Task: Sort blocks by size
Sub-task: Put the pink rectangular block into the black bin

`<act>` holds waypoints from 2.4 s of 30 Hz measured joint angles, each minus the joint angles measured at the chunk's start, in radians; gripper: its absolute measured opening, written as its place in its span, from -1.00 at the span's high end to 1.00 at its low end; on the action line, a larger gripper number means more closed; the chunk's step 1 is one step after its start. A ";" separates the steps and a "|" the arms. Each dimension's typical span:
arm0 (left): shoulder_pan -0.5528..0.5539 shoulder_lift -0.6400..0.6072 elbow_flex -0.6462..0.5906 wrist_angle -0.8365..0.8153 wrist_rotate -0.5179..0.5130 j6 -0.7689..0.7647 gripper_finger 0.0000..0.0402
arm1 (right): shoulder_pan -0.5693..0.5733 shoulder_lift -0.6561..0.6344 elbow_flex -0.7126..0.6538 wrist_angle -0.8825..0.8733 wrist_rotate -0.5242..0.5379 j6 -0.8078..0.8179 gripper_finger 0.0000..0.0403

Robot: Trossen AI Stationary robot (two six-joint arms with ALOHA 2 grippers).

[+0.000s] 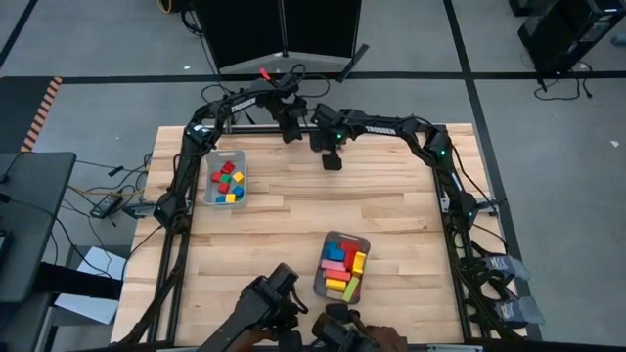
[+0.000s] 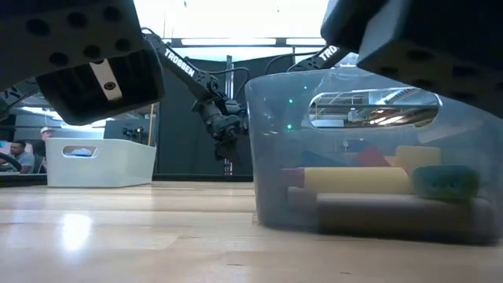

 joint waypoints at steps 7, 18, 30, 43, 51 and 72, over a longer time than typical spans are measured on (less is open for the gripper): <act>0.002 0.000 0.000 -0.008 0.001 0.019 0.94 | -0.005 0.000 0.000 0.026 0.058 0.059 -0.44; 0.007 0.000 0.000 -0.008 0.005 0.023 0.94 | -0.048 -0.001 0.000 -0.009 0.068 0.147 -0.44; 0.006 0.000 0.000 -0.008 0.016 0.023 0.94 | -0.053 -0.015 -0.122 0.041 0.072 0.166 -0.41; 0.006 0.000 0.000 -0.007 0.016 -0.016 0.94 | -0.052 -0.011 -0.130 0.023 0.028 0.205 0.45; 0.005 0.000 0.000 0.009 0.016 -0.078 0.94 | -0.039 -0.081 -0.146 -0.005 0.014 0.190 0.45; -0.116 -0.391 0.016 0.026 0.003 -0.237 0.94 | 0.591 -0.698 -0.568 -0.021 -0.260 0.485 0.45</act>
